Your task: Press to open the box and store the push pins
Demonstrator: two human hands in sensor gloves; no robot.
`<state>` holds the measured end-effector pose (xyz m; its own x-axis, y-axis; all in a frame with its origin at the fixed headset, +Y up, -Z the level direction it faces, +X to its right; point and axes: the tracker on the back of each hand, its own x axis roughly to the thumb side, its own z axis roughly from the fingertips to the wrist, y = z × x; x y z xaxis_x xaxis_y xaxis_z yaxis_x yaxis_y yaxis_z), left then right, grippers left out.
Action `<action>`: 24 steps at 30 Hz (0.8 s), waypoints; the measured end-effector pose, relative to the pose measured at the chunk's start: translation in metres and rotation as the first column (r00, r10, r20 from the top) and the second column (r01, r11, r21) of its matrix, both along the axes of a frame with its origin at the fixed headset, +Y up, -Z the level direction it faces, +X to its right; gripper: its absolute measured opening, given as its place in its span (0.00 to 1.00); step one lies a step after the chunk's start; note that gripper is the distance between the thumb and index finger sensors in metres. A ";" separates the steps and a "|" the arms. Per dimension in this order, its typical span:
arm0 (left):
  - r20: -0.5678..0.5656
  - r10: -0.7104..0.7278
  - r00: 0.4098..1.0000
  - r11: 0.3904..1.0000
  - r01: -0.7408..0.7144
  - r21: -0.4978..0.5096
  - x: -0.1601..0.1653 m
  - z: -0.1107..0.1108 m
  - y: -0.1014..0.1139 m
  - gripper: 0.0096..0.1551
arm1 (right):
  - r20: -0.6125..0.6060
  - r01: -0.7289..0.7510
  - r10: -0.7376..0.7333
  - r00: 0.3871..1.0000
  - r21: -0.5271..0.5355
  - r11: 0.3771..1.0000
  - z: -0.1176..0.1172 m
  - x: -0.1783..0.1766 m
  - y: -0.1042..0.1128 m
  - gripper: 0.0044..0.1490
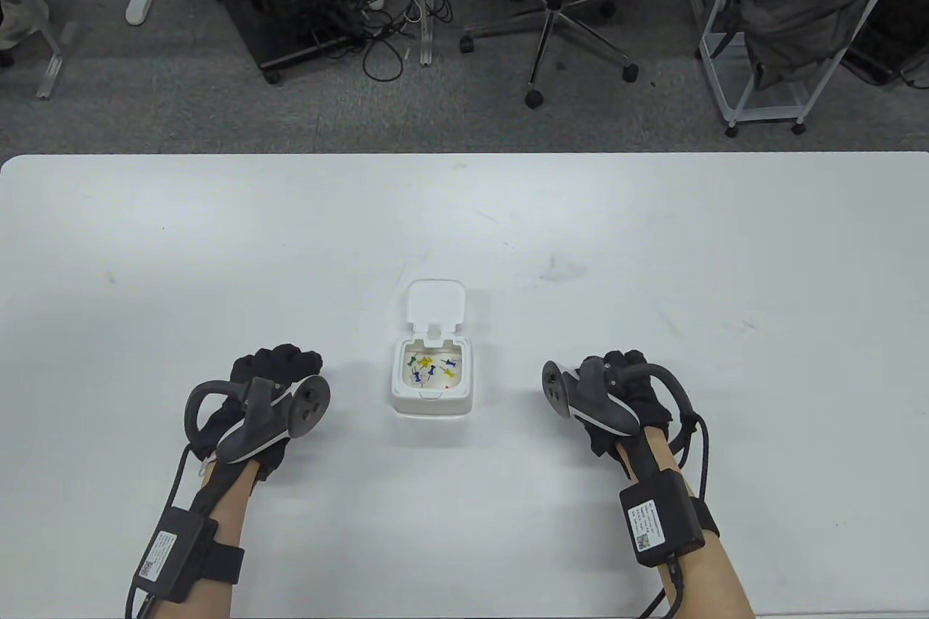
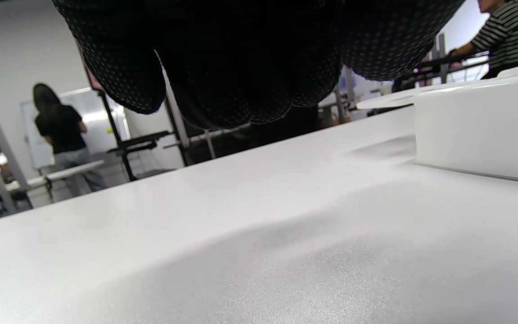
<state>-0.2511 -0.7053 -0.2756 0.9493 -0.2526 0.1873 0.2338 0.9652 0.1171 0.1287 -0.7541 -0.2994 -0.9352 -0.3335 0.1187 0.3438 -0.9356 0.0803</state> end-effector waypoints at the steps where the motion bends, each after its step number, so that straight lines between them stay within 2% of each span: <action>1: 0.000 0.000 1.000 1.000 0.000 0.001 0.000 0.000 0.000 0.28 | 0.000 -0.004 0.004 1.000 0.004 1.000 0.000 0.000 -0.001 0.30; 11: 0.000 -0.001 1.000 1.000 0.001 0.003 0.000 0.000 0.000 0.28 | -0.024 -0.010 0.011 1.000 0.048 0.999 0.001 -0.005 -0.006 0.25; 24: 0.000 0.002 1.000 1.000 -0.002 0.005 -0.001 -0.001 0.000 0.28 | -0.038 -0.039 0.040 0.998 0.030 0.999 0.001 -0.012 -0.006 0.26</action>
